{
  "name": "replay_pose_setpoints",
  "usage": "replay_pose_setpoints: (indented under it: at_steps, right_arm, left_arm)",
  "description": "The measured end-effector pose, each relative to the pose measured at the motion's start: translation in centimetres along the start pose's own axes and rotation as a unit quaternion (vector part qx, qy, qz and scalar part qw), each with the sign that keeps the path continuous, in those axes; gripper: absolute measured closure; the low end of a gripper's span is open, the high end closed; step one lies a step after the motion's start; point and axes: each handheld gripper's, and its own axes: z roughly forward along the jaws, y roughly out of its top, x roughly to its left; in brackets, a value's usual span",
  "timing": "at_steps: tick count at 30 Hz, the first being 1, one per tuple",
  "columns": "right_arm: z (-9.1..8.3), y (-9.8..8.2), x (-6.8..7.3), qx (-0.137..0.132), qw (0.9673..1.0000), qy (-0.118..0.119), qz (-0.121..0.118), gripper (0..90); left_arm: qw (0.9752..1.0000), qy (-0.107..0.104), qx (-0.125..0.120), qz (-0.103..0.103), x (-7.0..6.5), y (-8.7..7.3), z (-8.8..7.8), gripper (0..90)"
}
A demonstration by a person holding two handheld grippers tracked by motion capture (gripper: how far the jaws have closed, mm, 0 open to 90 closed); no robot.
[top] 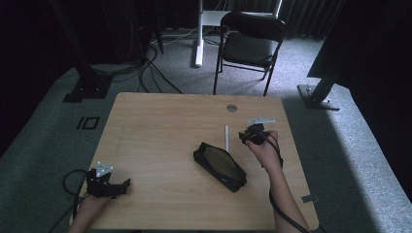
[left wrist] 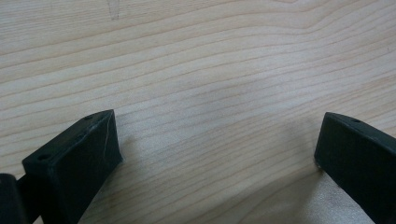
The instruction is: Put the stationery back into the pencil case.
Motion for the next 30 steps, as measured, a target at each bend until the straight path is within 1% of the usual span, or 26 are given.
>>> replay_pose_setpoints:
  at_steps: [2,3,6,9,13,14,16,18,21,23,26,27,28,30]
  right_arm:
    - [-0.3,0.2,0.3,-0.001,1.0000,0.004,-0.007,68.3]
    - [-0.6,0.3,0.5,-0.007,0.9998,0.010,-0.014,68.3]
    - [-1.0,0.5,0.8,-0.013,0.9996,0.016,-0.018,68.3]
    - [-1.4,0.8,1.1,-0.016,0.9993,0.019,-0.028,68.3]
    - [-2.2,1.2,1.6,-0.025,0.9985,0.034,-0.034,68.3]
    - [-2.6,1.3,1.9,-0.026,0.9982,0.036,-0.040,68.3]
    - [-3.2,1.5,2.3,-0.031,0.9976,0.041,-0.047,68.3]
    - [-3.3,1.6,2.4,-0.032,0.9974,0.043,-0.048,68.3]
    - [-4.2,1.9,3.0,-0.040,0.9959,0.056,-0.060,68.3]
    - [-4.6,2.1,3.4,-0.042,0.9946,0.062,-0.072,68.3]
    - [-5.2,2.3,4.1,-0.043,0.9930,0.073,-0.082,68.3]
    - [-5.4,2.4,4.4,-0.045,0.9916,0.084,-0.087,68.3]
    - [-5.4,2.4,4.4,-0.045,0.9916,0.084,-0.087,68.3]
    - [-5.6,2.4,4.8,-0.045,0.9904,0.095,-0.089,68.3]
  left_arm:
    - [1.0000,0.000,0.000,0.000,0.0,0.0,0.0,0.3]
    - [1.0000,0.000,0.000,0.000,0.0,0.0,0.0,0.4]
    - [1.0000,0.000,0.000,0.000,0.0,0.0,0.0,0.3]
    - [1.0000,0.000,0.000,0.000,0.0,0.0,0.0,0.4]
    - [1.0000,0.000,0.000,0.000,0.0,0.0,0.0,0.4]
    - [1.0000,0.000,0.000,0.000,0.0,0.0,0.0,0.3]
    - [1.0000,0.000,0.000,0.000,0.0,0.0,0.0,0.3]
    - [1.0000,0.000,0.000,0.000,0.0,0.0,0.0,0.4]
    - [1.0000,0.000,0.000,0.000,0.0,0.0,0.0,0.3]
    - [1.0000,0.000,0.000,0.000,0.0,0.0,0.0,0.3]
    - [1.0000,0.000,0.000,0.000,0.0,0.0,0.0,0.3]
    - [1.0000,0.000,0.000,0.000,0.0,0.0,0.0,0.3]
    - [1.0000,0.000,0.000,0.000,0.0,0.0,0.0,0.3]
    - [1.0000,0.000,0.000,0.000,0.0,0.0,0.0,0.3]
